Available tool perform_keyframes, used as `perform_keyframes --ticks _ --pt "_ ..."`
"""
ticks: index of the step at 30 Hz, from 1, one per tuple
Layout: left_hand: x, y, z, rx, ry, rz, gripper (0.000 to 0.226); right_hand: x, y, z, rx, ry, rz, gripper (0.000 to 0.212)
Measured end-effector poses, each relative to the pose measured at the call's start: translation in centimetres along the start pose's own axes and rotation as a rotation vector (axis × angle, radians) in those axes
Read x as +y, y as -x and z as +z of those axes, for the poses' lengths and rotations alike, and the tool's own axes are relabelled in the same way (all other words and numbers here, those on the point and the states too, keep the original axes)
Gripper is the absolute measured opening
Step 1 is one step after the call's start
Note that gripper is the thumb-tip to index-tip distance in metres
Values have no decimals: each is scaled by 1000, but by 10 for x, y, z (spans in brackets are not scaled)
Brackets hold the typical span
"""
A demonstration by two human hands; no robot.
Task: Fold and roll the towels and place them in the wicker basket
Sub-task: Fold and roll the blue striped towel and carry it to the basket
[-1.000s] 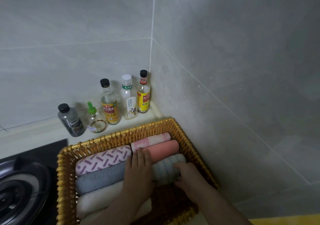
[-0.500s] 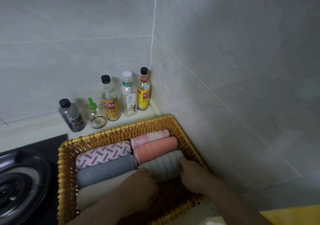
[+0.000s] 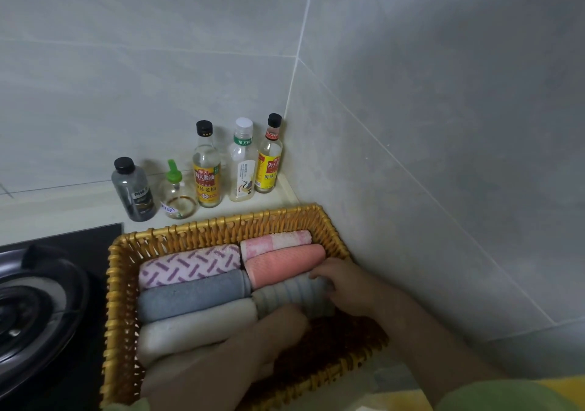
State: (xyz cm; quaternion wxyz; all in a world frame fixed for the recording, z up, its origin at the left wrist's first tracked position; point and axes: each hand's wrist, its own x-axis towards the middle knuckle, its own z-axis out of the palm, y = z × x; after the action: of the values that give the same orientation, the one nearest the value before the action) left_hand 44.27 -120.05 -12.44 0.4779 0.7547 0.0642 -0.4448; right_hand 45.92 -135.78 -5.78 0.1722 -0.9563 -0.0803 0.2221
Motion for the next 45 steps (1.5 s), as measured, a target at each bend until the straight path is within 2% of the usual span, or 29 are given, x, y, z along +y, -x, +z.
perform_keyframes --ticks 2,4,6,8,10,15,17,20,24,27,31,34,38,42,45 --pt "5 -1 6 -58 736 -183 35 0 -4 -2 15 15 -35 42" --pt "2 -3 8 -42 1280 -195 42 -2 -8 -5 17 19 -53 37" --pt "2 -2 12 29 1552 -164 56 -6 -13 -6 20 -13 -105 37" --pt "10 0 15 89 1732 -156 60 -9 -25 -8 74 12 -163 45" --pt "20 7 19 162 1817 -185 59 -11 -39 -12 118 110 -156 58" --pt "33 11 30 158 1716 -284 46 -10 -66 -8 -48 167 -156 66" --pt "38 6 26 133 1826 -260 47 -6 -71 -6 -65 189 -158 67" --pt "37 1 23 31 2115 -186 56 -2 -78 -7 -46 222 -181 65" --pt "33 -2 26 -56 2149 -95 68 -4 -86 -12 -123 228 -173 76" --pt "32 -3 24 -8 2159 -82 71 -3 -92 -15 -153 227 -165 76" --pt "37 1 24 112 2236 -84 58 -5 -101 -19 -58 166 -108 60" --pt "41 2 31 207 2226 -88 50 -10 -106 -18 -72 195 -110 58" --pt "43 -1 32 119 2252 -99 67 -12 -114 -15 -117 260 -117 61" --pt "50 -3 30 148 2277 -27 63 -11 -117 -5 -135 249 -97 71" --pt "49 -10 32 139 2278 -57 87 -10 -120 -7 -141 259 -109 75"
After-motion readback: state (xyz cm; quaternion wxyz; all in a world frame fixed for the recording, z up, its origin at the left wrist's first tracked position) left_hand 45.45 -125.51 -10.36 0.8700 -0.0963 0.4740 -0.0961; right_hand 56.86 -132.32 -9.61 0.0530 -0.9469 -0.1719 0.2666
